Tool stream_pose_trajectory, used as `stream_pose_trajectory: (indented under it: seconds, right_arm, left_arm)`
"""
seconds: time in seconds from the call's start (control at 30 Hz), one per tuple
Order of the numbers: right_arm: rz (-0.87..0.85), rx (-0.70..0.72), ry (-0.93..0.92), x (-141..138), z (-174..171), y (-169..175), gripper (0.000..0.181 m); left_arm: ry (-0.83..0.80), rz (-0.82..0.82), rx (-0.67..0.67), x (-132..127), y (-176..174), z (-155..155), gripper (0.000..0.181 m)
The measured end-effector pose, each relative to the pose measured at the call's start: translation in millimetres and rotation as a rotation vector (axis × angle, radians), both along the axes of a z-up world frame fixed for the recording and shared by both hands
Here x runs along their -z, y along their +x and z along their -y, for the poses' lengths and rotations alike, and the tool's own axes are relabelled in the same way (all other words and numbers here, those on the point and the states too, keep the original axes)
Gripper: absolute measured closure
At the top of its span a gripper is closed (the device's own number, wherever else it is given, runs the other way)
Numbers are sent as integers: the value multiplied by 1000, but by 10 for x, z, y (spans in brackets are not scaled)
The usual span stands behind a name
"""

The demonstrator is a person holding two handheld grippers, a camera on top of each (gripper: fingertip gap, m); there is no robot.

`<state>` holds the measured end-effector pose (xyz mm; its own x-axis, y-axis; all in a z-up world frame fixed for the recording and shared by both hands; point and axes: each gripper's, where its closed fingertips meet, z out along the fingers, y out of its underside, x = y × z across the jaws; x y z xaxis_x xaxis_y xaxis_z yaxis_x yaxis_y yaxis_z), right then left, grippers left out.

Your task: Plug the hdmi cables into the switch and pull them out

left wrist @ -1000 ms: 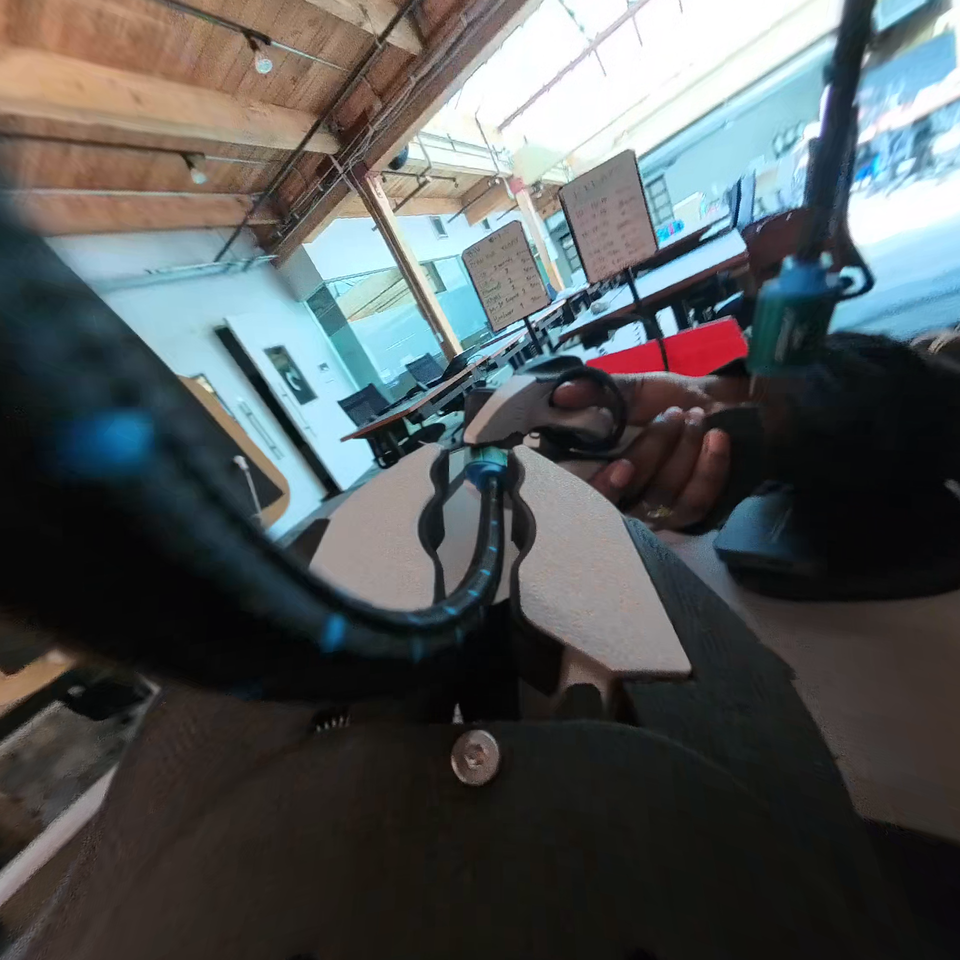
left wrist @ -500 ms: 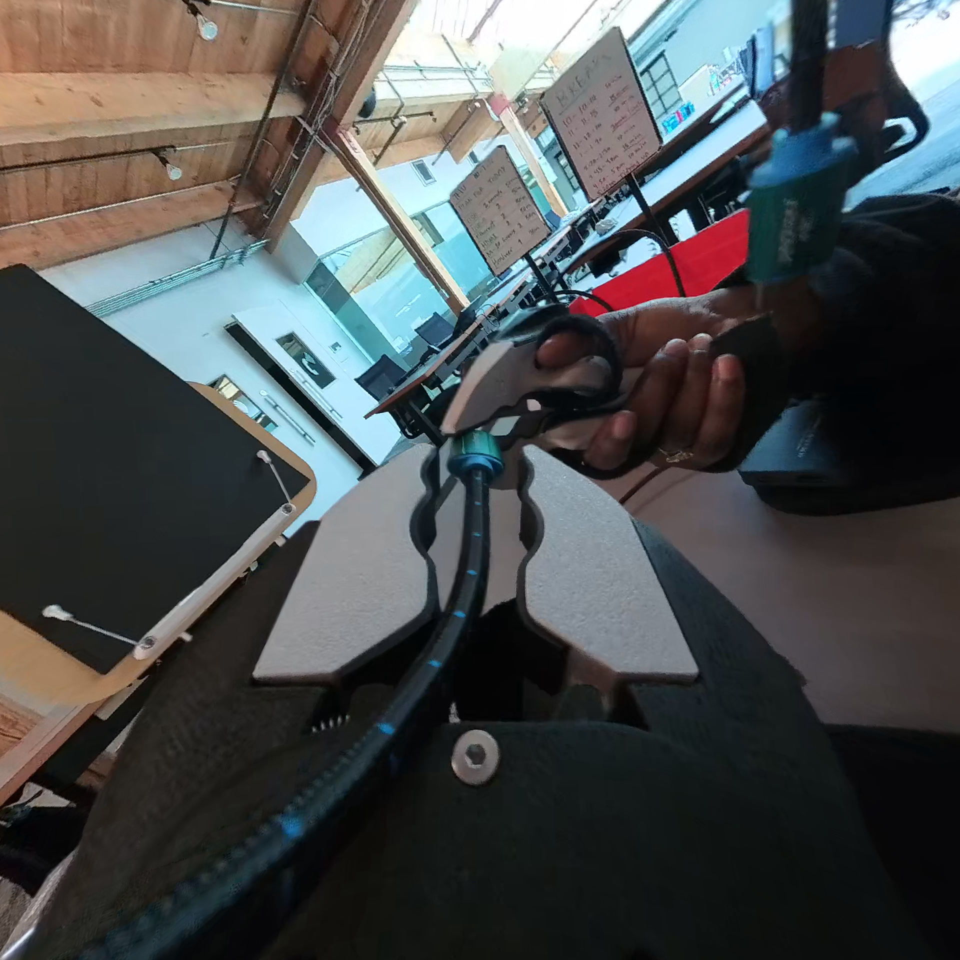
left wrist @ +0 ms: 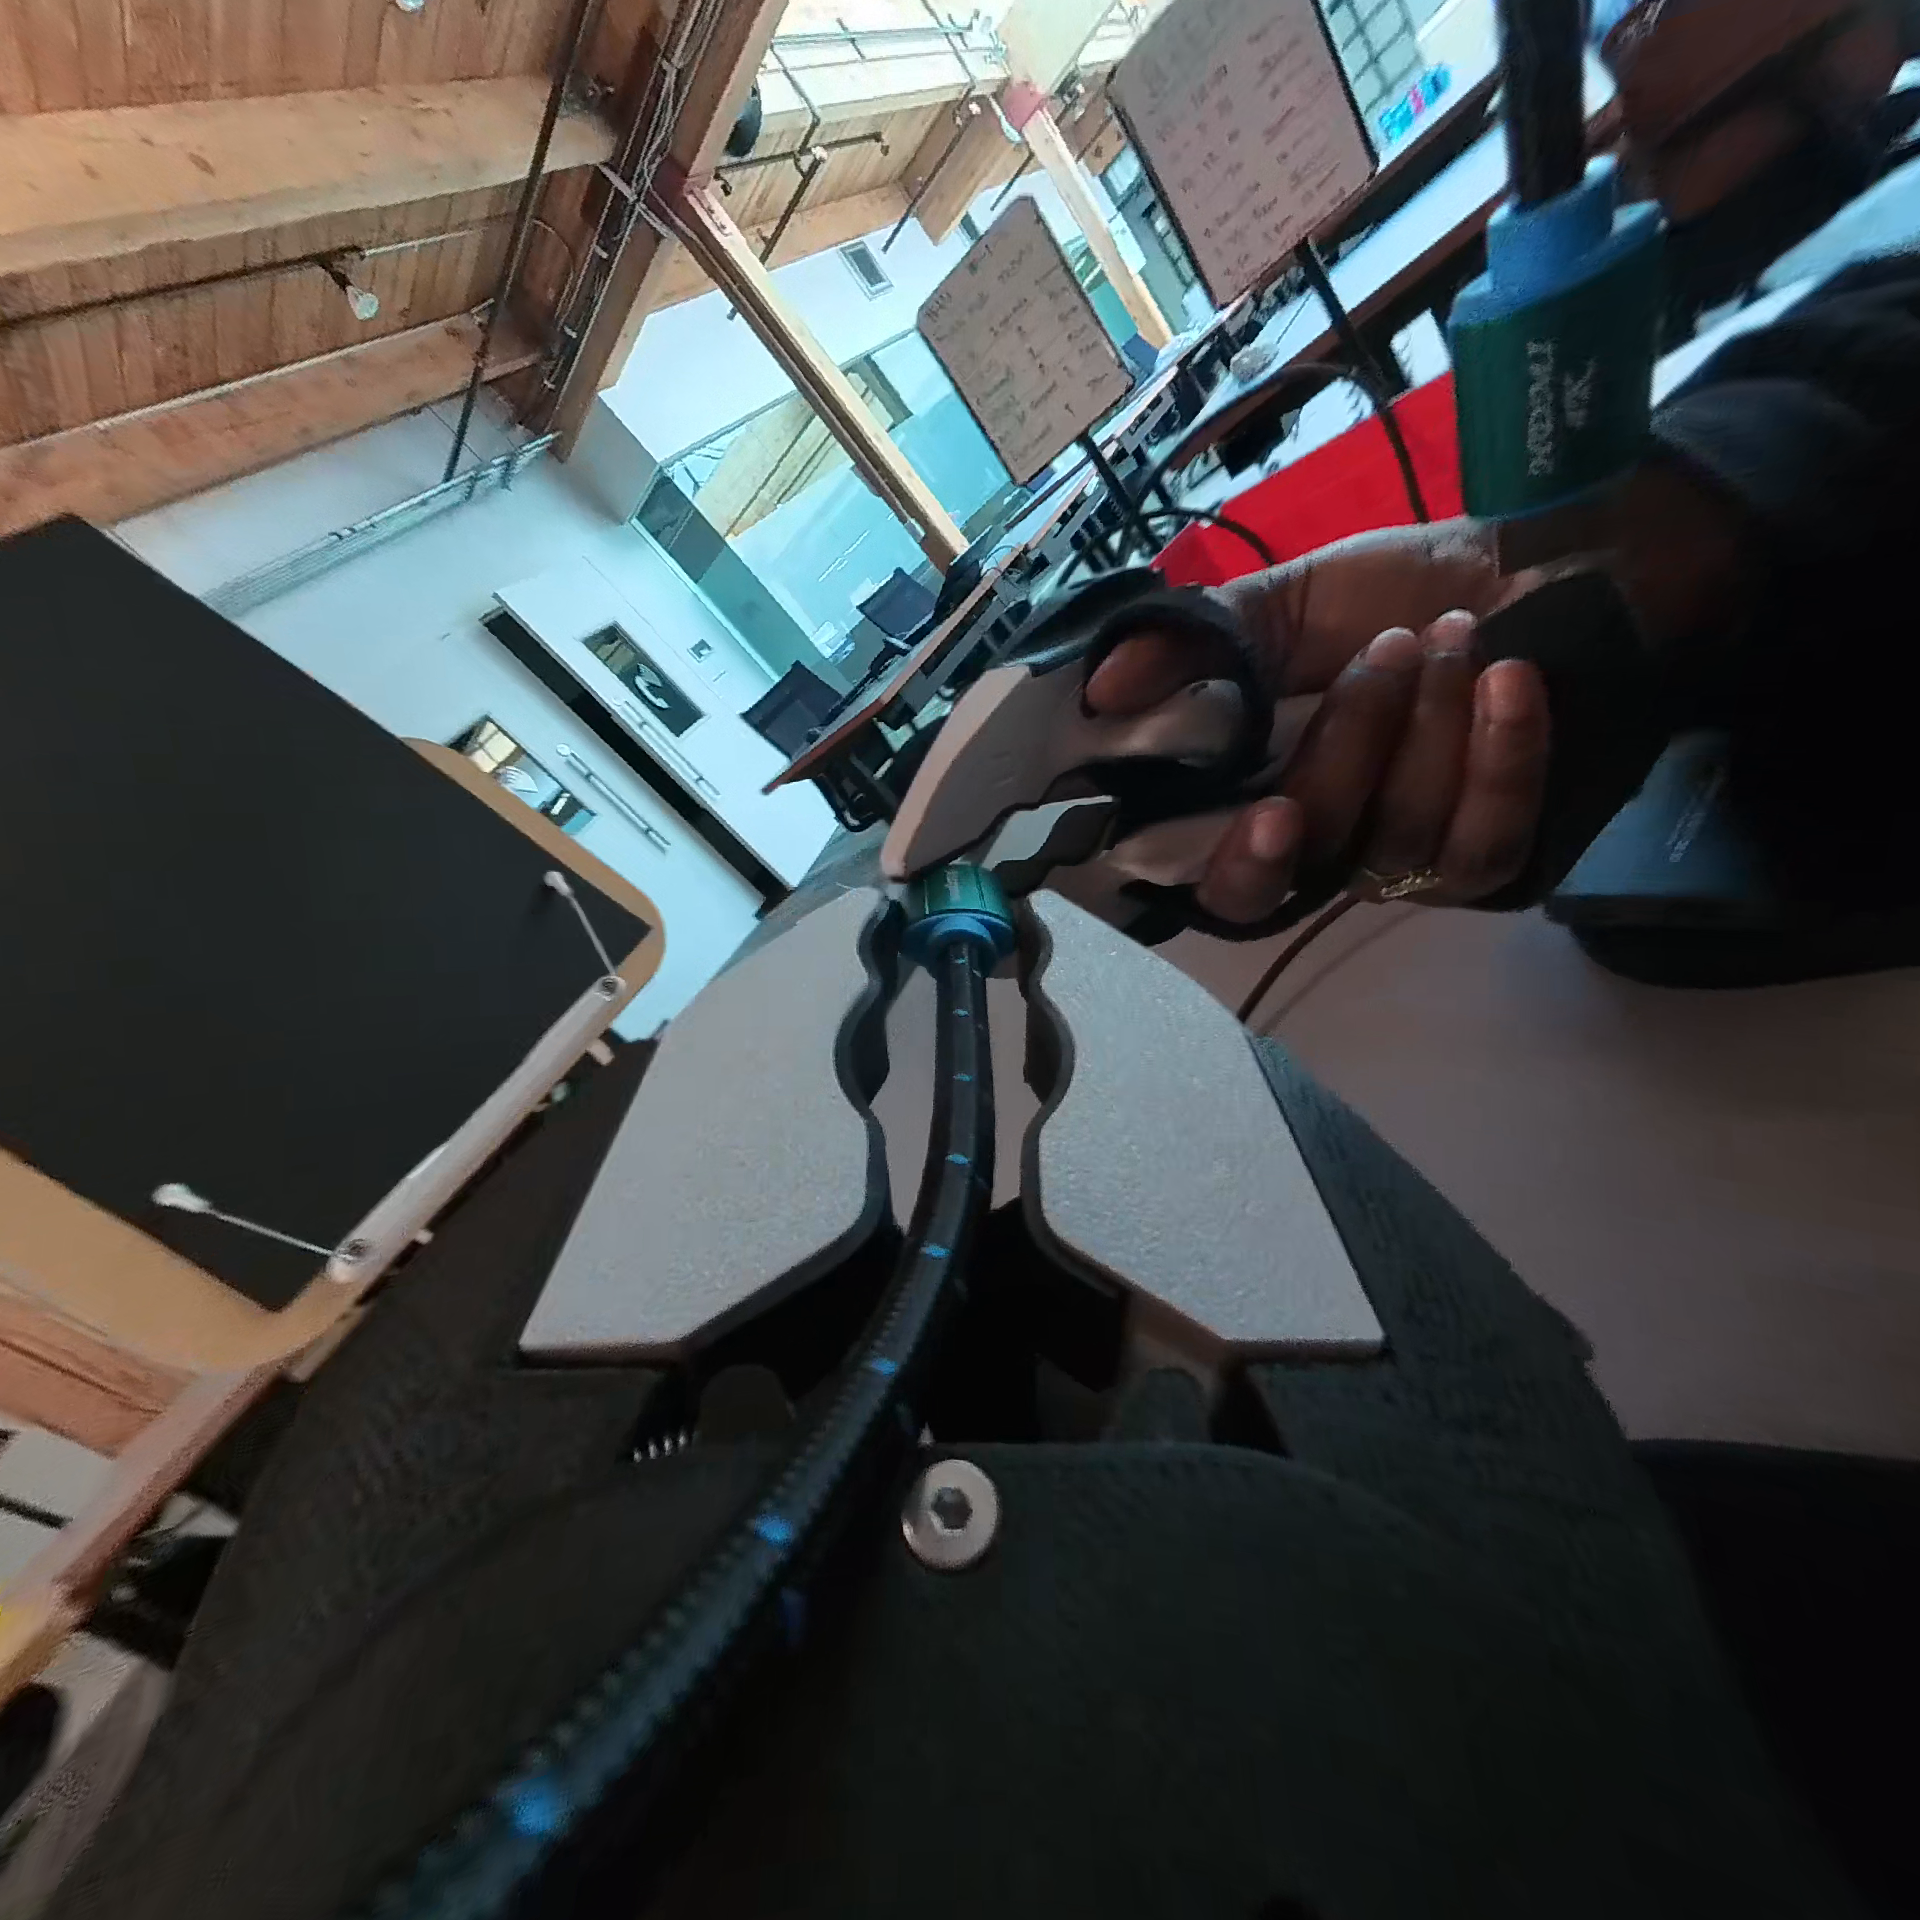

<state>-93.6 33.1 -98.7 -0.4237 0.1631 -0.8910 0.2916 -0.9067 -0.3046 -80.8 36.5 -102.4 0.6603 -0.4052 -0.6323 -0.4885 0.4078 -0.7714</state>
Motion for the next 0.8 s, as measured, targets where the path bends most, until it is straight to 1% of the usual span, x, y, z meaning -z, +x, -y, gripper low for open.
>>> stream_pose_trajectory:
  seconds: [0.03, 0.27, 0.37, 0.4, 0.43, 0.5, 0.57, 0.6, 0.67, 0.7, 0.73, 0.77, 0.8]
  right_arm:
    - [-5, 2, 8, -14, 8, 4, 170]
    - [-41, 0, 17, -88, 35, 29, 170]
    - [-79, -19, 76, -145, 94, 58, 170]
    - [-111, -21, 111, -199, 104, 88, 167]
    - [-164, -5, 151, -295, 87, 144, 156]
    - [-237, 71, 289, -484, 13, 293, 136]
    - [-214, 188, 520, -562, -75, 435, 115]
    - [-196, 256, 628, -584, -121, 526, 104]
    - [-185, 399, 794, -616, -181, 732, 103]
    - [-176, 461, 870, -594, -201, 823, 103]
    - [-156, 492, 952, -530, -199, 898, 105]
    - [-122, 480, 1040, -435, -172, 951, 106]
    - [-53, 429, 1117, -307, -136, 985, 105]
  left_arm:
    - [-10, 26, 16, -14, 4, 9, 160]
    - [-78, 147, 83, -84, 19, 42, 161]
    - [-107, 204, 143, -128, 36, 95, 161]
    - [-112, 232, 166, -159, 37, 119, 161]
    - [-115, 267, 189, -197, 27, 144, 161]
    - [-118, 349, 236, -281, -24, 200, 160]
    - [-108, 446, 293, -397, -83, 271, 161]
    - [-100, 510, 345, -476, -106, 327, 161]
    - [-77, 677, 500, -678, -177, 489, 161]
    - [-70, 764, 579, -768, -234, 560, 161]
    - [-71, 830, 627, -821, -292, 593, 161]
    - [-79, 862, 629, -830, -335, 576, 161]
    - [-88, 864, 599, -809, -357, 538, 161]
